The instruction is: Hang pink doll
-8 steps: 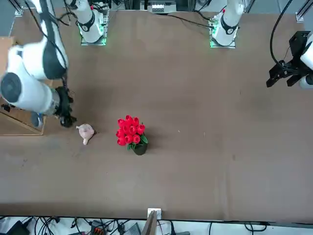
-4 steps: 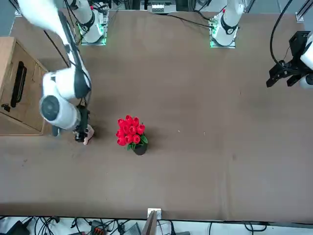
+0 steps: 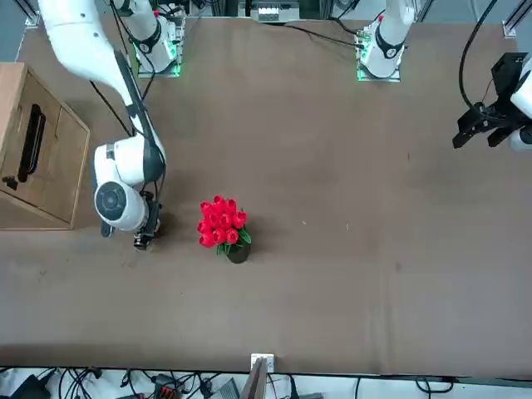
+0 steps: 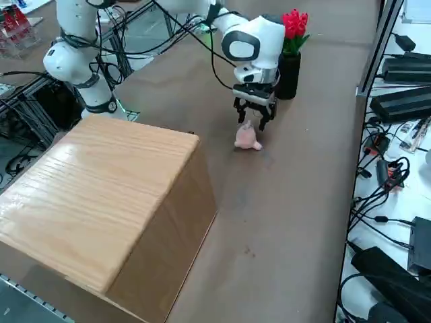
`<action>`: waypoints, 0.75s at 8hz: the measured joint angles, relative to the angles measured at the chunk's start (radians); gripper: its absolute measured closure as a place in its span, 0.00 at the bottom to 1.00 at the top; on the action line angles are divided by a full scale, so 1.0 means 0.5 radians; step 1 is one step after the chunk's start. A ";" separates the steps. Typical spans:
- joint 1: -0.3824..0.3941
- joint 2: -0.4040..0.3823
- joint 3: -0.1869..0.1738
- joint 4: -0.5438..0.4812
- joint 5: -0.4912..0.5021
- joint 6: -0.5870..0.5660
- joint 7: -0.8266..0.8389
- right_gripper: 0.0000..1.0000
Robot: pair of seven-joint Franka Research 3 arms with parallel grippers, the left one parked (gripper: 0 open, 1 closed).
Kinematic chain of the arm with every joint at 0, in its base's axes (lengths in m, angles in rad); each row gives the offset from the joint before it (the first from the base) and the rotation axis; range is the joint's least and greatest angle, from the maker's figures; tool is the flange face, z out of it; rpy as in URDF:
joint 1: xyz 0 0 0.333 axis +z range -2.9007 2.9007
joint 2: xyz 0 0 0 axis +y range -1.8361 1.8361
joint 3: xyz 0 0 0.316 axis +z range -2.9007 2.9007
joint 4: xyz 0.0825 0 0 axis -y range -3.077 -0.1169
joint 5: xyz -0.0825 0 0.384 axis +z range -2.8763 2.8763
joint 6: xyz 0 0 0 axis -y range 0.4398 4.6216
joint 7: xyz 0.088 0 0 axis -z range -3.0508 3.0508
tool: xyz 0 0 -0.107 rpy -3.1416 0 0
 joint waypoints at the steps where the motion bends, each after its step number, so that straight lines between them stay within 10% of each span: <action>1: 0.001 0.003 0.000 -0.008 0.000 -0.003 0.004 0.00; 6: 0.003 0.030 -0.003 -0.021 -0.040 0.014 0.167 0.11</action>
